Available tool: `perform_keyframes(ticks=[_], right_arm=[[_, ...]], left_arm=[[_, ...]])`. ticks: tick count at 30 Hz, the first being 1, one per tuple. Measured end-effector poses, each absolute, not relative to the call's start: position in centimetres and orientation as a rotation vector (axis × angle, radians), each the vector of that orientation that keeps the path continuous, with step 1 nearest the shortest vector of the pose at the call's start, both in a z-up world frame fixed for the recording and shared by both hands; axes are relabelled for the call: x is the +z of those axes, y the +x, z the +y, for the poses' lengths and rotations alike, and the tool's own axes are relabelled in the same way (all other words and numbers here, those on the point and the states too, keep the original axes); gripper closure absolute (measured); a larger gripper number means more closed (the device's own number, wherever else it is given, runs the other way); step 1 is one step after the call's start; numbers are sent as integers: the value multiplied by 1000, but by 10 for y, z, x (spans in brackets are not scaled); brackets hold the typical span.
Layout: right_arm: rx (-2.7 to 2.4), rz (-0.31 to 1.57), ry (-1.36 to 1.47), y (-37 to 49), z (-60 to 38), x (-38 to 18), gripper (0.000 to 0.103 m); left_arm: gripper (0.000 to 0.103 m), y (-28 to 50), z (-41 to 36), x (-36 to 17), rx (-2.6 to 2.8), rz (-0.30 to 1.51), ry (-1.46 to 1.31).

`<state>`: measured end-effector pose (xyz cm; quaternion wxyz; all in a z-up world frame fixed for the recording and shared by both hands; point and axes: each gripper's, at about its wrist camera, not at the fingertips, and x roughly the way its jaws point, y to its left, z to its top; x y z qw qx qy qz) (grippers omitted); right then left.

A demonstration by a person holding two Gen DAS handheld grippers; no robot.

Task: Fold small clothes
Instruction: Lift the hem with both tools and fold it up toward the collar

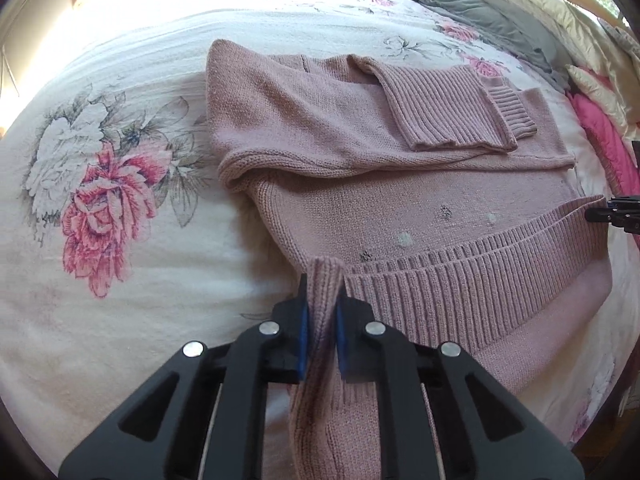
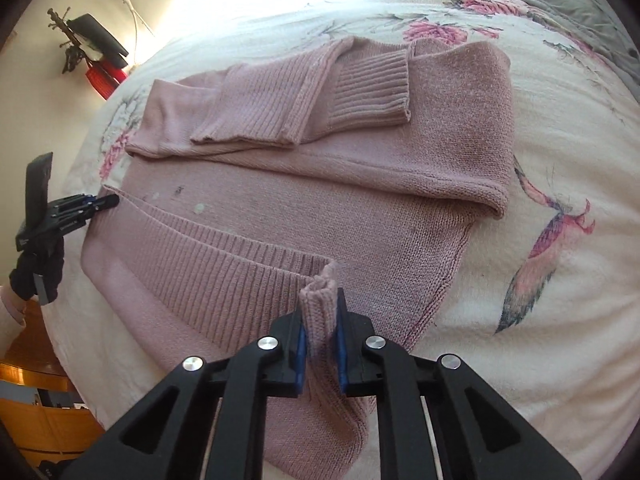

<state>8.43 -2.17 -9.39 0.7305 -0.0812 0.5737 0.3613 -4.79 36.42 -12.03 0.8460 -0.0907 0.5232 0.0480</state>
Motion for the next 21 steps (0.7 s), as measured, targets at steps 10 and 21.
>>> perform_keyframes(ticks=[10,21], right_arm=[[803,1220,-10,78,-44,-60,92],[748,1086,46,144,-41,-8,92]], left_arm=[[95,-88,357,-67,134,966,-236],[95,2,379,-18,99,766,-300]])
